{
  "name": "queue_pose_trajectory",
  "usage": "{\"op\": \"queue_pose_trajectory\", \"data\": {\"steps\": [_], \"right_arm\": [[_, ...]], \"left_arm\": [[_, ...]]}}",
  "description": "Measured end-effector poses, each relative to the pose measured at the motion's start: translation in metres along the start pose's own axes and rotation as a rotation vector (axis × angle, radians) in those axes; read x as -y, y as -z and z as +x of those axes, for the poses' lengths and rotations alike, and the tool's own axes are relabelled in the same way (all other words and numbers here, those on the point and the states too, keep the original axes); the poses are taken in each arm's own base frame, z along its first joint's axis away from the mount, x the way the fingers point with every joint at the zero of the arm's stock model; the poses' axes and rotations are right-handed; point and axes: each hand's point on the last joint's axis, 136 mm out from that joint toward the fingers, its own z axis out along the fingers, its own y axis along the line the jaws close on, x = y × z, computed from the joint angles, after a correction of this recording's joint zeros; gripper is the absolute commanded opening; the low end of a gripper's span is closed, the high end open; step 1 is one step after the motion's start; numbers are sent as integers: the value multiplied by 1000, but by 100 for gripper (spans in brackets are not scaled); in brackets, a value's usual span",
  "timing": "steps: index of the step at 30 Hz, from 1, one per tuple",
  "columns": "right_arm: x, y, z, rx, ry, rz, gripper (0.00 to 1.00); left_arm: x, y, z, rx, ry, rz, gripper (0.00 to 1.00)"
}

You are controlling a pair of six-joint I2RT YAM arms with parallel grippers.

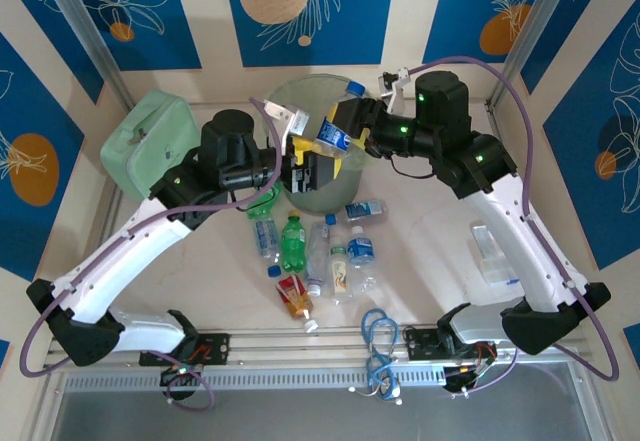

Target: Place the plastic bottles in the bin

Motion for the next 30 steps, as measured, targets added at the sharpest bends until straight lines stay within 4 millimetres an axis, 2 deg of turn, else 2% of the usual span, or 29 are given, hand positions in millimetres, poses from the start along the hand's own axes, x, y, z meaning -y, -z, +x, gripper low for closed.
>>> {"op": "queue_pose_trajectory", "data": {"steps": [4,7,10,19,22,23,27,30], "right_arm": [[-3,0,-2,9,5,-13,61],[-4,0,-3,12,3,-18,61],[-6,0,-3,12,3,-25,61],[-7,-2,-5,20,0,-38,61],[-7,-3,-6,24,1,-40,61],[-7,-3,-7,25,1,-40,63],[-1,-1,-10,36,-14,-17,87],[13,8,-21,71,-26,49,92]], "left_arm": [[0,-2,-2,7,4,3,69],[-1,-5,-3,13,10,6,77],[-1,-8,-4,18,22,7,77],[-1,-8,-8,33,36,9,56],[-3,-8,-9,39,38,-5,54],[-4,-8,-9,41,39,-9,53],[-12,-8,-12,56,40,-54,53],[-24,-7,-12,58,46,-118,52]]}}
